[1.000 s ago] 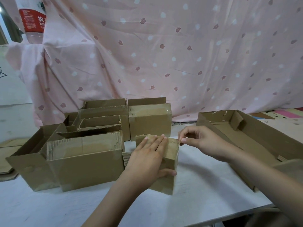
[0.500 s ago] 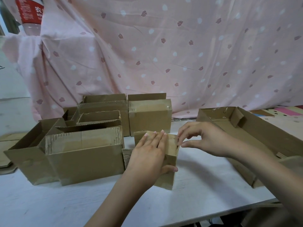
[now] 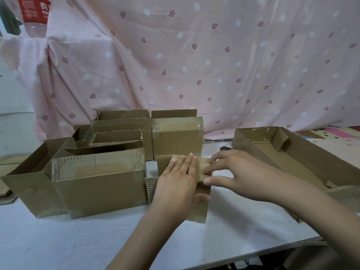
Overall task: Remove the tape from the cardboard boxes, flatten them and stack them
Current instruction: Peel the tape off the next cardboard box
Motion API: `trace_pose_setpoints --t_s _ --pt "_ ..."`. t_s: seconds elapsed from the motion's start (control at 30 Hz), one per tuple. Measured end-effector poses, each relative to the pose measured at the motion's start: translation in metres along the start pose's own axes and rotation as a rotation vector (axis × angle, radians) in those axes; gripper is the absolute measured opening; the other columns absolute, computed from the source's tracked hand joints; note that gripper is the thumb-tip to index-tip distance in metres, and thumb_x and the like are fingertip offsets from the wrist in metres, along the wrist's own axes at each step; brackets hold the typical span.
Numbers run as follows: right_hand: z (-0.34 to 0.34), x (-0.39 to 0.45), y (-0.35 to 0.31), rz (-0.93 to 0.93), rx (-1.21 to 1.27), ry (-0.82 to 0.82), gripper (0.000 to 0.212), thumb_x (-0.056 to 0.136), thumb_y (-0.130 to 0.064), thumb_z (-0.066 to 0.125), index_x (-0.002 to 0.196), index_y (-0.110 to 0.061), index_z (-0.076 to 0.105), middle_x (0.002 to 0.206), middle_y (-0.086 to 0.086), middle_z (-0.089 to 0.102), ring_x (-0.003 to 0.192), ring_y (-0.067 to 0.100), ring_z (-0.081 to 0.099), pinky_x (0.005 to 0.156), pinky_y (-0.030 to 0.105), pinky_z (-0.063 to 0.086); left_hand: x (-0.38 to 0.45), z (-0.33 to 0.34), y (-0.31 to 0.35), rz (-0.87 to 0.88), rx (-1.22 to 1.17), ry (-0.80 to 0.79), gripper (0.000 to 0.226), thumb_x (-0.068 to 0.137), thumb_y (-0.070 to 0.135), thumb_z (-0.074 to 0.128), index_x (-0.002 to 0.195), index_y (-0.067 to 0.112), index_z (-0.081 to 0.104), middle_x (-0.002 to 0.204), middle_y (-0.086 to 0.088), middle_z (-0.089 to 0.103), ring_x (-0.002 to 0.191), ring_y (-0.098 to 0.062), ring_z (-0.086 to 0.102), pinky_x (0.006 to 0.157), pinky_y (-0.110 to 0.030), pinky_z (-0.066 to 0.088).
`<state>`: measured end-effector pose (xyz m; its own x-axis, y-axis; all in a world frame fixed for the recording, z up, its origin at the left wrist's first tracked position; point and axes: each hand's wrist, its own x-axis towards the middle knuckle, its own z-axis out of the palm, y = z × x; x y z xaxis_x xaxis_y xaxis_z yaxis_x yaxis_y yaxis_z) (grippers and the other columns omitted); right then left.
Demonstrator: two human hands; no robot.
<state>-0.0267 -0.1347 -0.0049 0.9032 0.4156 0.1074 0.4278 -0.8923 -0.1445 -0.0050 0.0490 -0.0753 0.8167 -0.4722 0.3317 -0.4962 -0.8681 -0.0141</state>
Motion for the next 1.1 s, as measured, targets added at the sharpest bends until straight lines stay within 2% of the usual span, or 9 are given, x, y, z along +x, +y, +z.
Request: trace_pose_setpoints --t_s 0.07,0.2,0.37,0.5,0.63,0.77,0.9,1.0,1.1 --pt "0.004 0.000 -0.005 0.023 -0.090 0.031 0.038 0.091 -0.062 0.054 0.121 -0.043 0.068 0.135 -0.017 0.054 0.126 0.008 0.046 0.106 0.029 0.034 0.000 0.001 0.003 -0.030 0.001 0.003 0.102 0.089 0.072 0.041 0.158 0.010 -0.002 0.166 -0.006 -0.004 0.153 -0.019 0.000 0.122 -0.033 -0.004" --pt "0.007 -0.002 -0.010 0.056 -0.133 0.080 0.035 0.092 -0.059 0.056 0.118 -0.039 0.070 0.137 -0.017 0.051 0.125 0.009 0.046 0.108 0.028 0.029 0.001 0.003 0.007 -0.073 0.014 -0.001 0.103 0.089 0.072 0.043 0.157 0.009 -0.001 0.166 -0.007 -0.002 0.153 -0.021 0.000 0.124 -0.037 -0.001" --pt "0.003 0.002 -0.018 0.126 -0.025 0.087 0.016 0.091 -0.043 0.068 0.102 -0.032 0.071 0.120 -0.015 0.044 0.115 0.006 0.042 0.087 0.023 0.028 0.003 0.002 0.011 -0.106 0.018 -0.013 0.105 0.088 0.070 0.046 0.157 0.008 -0.001 0.166 -0.008 -0.002 0.153 -0.022 -0.001 0.124 -0.039 0.001" --pt "0.004 0.009 -0.019 0.182 0.123 0.027 0.007 0.090 -0.032 0.072 0.090 -0.027 0.067 0.116 -0.008 0.041 0.112 0.009 0.040 0.082 0.026 0.032 0.003 0.001 0.011 -0.110 0.012 -0.009 0.106 0.086 0.071 0.046 0.158 0.008 0.000 0.166 -0.007 -0.002 0.153 -0.021 -0.001 0.124 -0.038 -0.001" --pt "0.008 0.007 -0.013 0.094 0.242 -0.015 0.014 0.093 -0.024 0.069 0.085 -0.027 0.059 0.108 -0.017 0.041 0.112 0.006 0.042 0.085 0.020 0.034 0.003 0.003 0.008 -0.103 -0.002 0.011 0.106 0.086 0.072 0.046 0.158 0.010 0.001 0.167 -0.006 -0.001 0.153 -0.020 0.000 0.124 -0.036 0.000" --pt "0.013 -0.001 -0.006 -0.038 0.279 0.060 0.019 0.091 -0.019 0.071 0.086 -0.028 0.055 0.105 -0.018 0.050 0.109 0.000 0.045 0.096 0.025 0.035 0.003 0.005 0.005 -0.089 -0.009 0.021 0.104 0.087 0.072 0.045 0.158 0.010 0.001 0.167 -0.005 -0.001 0.153 -0.019 0.000 0.124 -0.036 0.000" --pt "0.024 -0.004 0.002 -0.010 0.346 0.166 0.021 0.088 -0.026 0.074 0.097 -0.037 0.058 0.103 -0.017 0.058 0.102 0.004 0.051 0.088 0.023 0.039 0.005 0.006 0.003 -0.090 -0.016 0.040 0.105 0.086 0.073 0.046 0.158 0.010 0.003 0.167 -0.005 0.002 0.153 -0.019 0.002 0.124 -0.036 0.002" --pt "0.030 -0.003 0.004 -0.008 0.317 0.172 0.041 0.087 -0.026 0.075 0.109 -0.052 0.054 0.095 -0.020 0.057 0.092 0.006 0.049 0.082 0.013 0.033 0.006 0.007 0.005 -0.083 -0.009 0.038 0.105 0.085 0.073 0.046 0.158 0.011 0.005 0.167 -0.005 0.003 0.153 -0.020 0.003 0.124 -0.036 0.001" --pt "0.034 0.000 0.005 -0.017 0.304 0.240 0.021 0.084 -0.024 0.079 0.095 -0.039 0.070 0.090 -0.025 0.057 0.087 0.001 0.049 0.078 0.015 0.032 0.005 0.008 0.005 -0.079 -0.006 0.041 0.104 0.085 0.074 0.045 0.158 0.011 0.004 0.167 -0.005 0.002 0.153 -0.019 0.002 0.124 -0.035 0.000"
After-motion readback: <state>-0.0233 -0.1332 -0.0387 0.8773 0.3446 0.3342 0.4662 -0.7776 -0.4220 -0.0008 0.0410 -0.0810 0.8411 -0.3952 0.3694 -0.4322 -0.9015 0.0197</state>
